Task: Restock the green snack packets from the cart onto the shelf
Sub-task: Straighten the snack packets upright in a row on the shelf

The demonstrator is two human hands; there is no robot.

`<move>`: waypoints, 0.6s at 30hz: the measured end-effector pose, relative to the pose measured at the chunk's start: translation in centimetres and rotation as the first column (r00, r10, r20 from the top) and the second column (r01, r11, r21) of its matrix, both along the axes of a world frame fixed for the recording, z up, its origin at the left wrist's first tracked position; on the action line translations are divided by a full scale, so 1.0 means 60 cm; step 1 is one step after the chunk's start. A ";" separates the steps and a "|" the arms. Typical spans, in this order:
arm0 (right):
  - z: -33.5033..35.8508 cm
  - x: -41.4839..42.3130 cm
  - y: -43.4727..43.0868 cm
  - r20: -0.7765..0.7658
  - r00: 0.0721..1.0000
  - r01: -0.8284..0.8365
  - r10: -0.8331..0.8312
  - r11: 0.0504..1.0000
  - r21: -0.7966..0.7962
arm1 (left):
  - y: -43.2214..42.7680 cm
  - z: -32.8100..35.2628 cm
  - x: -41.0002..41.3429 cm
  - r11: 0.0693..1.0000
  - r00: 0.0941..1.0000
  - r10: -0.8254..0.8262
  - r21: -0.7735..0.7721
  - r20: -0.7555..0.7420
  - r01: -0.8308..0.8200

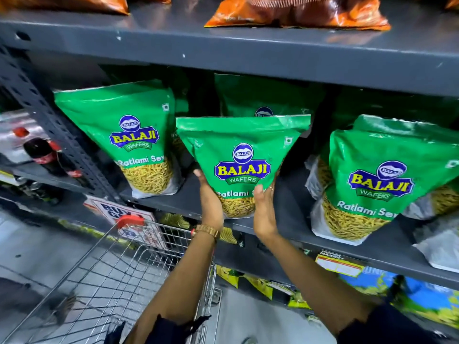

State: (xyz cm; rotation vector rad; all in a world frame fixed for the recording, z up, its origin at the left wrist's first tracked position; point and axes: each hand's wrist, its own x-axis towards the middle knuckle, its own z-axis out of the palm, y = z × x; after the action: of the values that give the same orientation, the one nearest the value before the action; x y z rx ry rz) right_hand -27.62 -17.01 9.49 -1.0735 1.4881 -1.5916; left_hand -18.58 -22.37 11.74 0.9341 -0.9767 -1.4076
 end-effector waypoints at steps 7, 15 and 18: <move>0.012 -0.035 0.004 0.048 0.996 0.073 -0.070 0.996 -0.054 | -0.029 0.013 -0.015 0.982 0.983 -0.184 -0.033 0.015 0.184; 0.014 -0.098 -0.017 -0.073 0.986 -0.141 0.147 0.987 0.073 | -0.070 -0.009 -0.009 0.967 0.974 -0.222 0.117 -0.032 0.224; 0.016 -0.084 -0.014 -0.036 0.989 -0.144 0.146 0.989 0.044 | -0.071 -0.009 -0.015 0.951 0.960 -0.279 0.131 -0.019 0.279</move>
State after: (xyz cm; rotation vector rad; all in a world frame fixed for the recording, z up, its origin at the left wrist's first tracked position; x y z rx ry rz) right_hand -32.66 -17.85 10.45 -1.1682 1.4280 -1.4410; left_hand -19.46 -26.66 11.22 0.9177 -1.0564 -1.7279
